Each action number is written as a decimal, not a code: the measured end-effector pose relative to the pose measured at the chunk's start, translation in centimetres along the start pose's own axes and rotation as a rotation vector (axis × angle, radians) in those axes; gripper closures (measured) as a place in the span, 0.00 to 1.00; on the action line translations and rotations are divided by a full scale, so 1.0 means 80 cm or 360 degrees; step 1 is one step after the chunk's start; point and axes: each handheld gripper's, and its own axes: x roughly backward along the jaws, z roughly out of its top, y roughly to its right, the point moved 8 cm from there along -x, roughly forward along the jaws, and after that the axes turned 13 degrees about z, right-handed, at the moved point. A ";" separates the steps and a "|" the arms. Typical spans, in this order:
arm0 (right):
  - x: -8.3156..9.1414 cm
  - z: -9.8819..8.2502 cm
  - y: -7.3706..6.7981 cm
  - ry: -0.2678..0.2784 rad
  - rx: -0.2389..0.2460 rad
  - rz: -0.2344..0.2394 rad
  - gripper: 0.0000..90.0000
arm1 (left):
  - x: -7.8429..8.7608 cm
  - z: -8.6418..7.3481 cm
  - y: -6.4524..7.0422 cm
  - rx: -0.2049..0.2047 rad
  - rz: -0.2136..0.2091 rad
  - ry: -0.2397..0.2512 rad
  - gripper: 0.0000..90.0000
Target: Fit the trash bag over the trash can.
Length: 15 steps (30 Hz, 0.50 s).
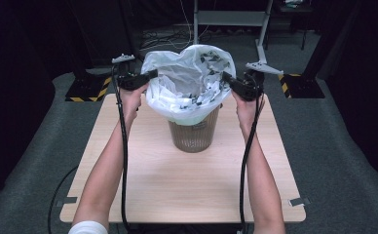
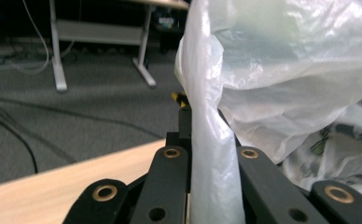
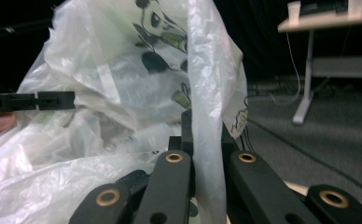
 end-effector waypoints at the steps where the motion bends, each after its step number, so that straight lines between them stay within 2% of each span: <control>1: -0.002 -0.004 0.003 -0.0034 -0.0020 -0.0007 0.99 | -0.003 -0.002 -0.002 -0.0001 0.0003 -0.0021 0.96; 5: -0.006 -0.017 0.008 -0.0121 -0.0081 -0.0006 0.99 | -0.008 -0.009 -0.009 0.0020 -0.0009 -0.0070 0.94; 6: -0.003 -0.023 0.004 -0.0152 -0.0087 0.0013 0.97 | -0.008 -0.011 -0.010 0.0025 -0.0016 -0.0083 0.88; 7: -0.003 -0.023 0.004 -0.0152 -0.0087 0.0013 0.97 | -0.008 -0.012 -0.011 0.0033 -0.0028 -0.0088 0.88; 9: 0.002 -0.028 -0.005 -0.0166 -0.0097 0.0060 0.95 | -0.004 -0.012 -0.012 0.0040 -0.0045 -0.0084 0.83; 11: 0.007 -0.032 -0.014 -0.0201 -0.0077 0.0073 0.86 | 0.002 -0.012 -0.011 0.0047 -0.0039 -0.0067 0.70; 13: 0.014 -0.031 -0.021 -0.0200 -0.0049 0.0066 0.77 | 0.011 -0.010 -0.009 0.0031 -0.0033 -0.0040 0.66; 15: 0.030 -0.017 -0.030 -0.0130 0.0005 0.0054 0.64 | 0.021 -0.011 -0.005 0.0009 -0.0033 -0.0032 0.54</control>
